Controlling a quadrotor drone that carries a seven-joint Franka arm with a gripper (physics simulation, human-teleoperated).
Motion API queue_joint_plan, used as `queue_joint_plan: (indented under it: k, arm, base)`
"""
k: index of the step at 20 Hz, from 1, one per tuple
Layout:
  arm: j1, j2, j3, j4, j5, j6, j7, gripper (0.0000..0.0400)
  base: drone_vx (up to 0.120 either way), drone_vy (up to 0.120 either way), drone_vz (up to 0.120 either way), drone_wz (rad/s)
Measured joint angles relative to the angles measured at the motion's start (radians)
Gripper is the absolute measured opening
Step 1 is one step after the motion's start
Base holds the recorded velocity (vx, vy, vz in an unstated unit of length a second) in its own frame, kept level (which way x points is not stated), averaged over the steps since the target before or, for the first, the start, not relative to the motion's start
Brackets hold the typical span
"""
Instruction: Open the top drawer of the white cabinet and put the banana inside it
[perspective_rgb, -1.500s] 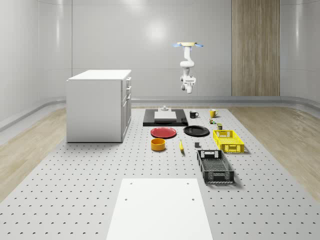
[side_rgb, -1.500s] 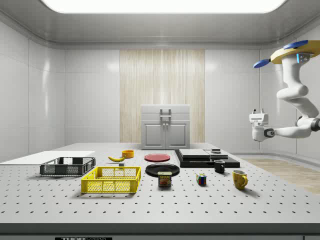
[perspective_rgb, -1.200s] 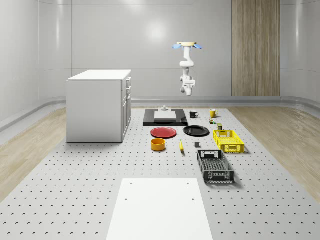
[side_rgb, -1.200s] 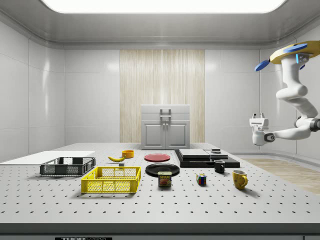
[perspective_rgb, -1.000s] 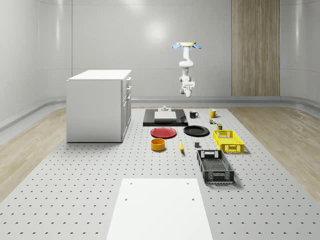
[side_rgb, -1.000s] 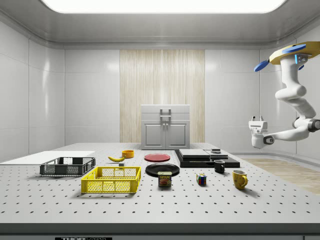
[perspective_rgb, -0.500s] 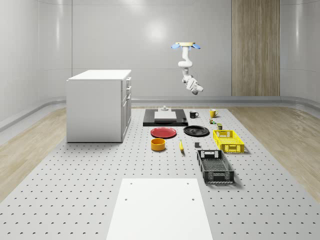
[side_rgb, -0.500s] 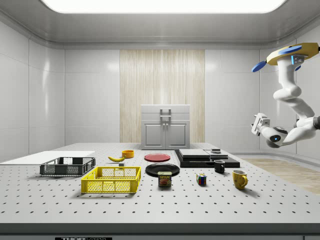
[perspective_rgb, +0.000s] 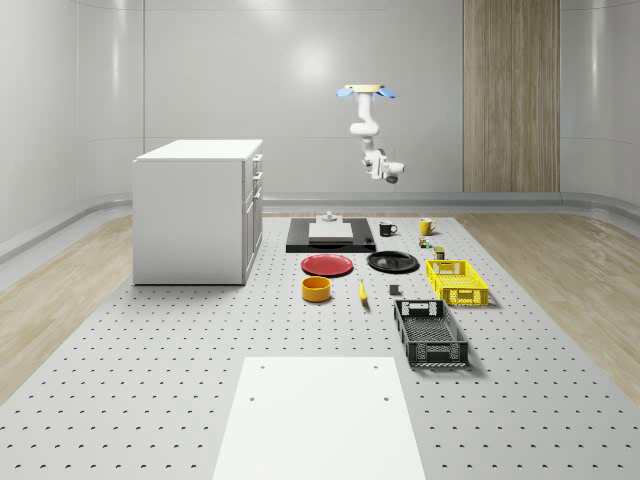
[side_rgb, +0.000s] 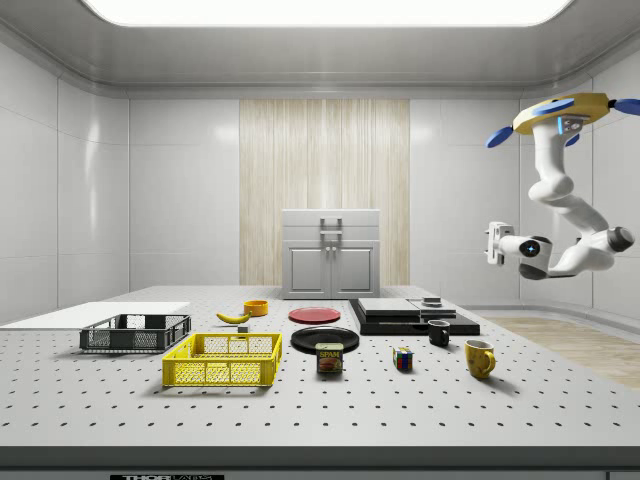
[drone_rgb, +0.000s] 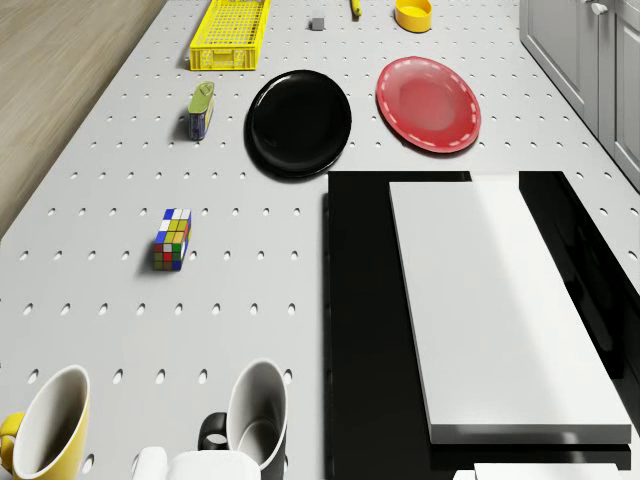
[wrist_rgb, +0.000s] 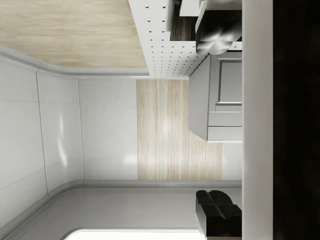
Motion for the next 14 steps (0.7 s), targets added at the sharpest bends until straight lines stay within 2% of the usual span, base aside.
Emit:
queue_joint_plan:
  k: [14]
  arm:
    - [0.105, -0.069, -0.071, -0.032, -0.004, 0.072, 0.025, 0.04]
  base:
    - [0.12, -0.12, 0.12, 0.0]
